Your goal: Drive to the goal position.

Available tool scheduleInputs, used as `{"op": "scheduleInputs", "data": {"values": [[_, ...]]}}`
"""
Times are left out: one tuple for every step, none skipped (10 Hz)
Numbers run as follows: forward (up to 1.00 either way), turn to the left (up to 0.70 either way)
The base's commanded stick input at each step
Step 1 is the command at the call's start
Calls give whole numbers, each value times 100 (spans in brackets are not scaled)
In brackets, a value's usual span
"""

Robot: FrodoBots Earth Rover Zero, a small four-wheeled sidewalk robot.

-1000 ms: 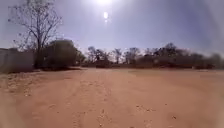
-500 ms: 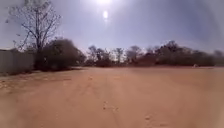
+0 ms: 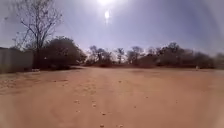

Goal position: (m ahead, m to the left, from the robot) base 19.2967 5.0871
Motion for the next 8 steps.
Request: {"op": "scheduleInputs", "data": {"values": [[85, 0], [85, 0], [85, 0], [85, 0], [85, 0], [85, 0], [85, 0], [85, 0]]}}
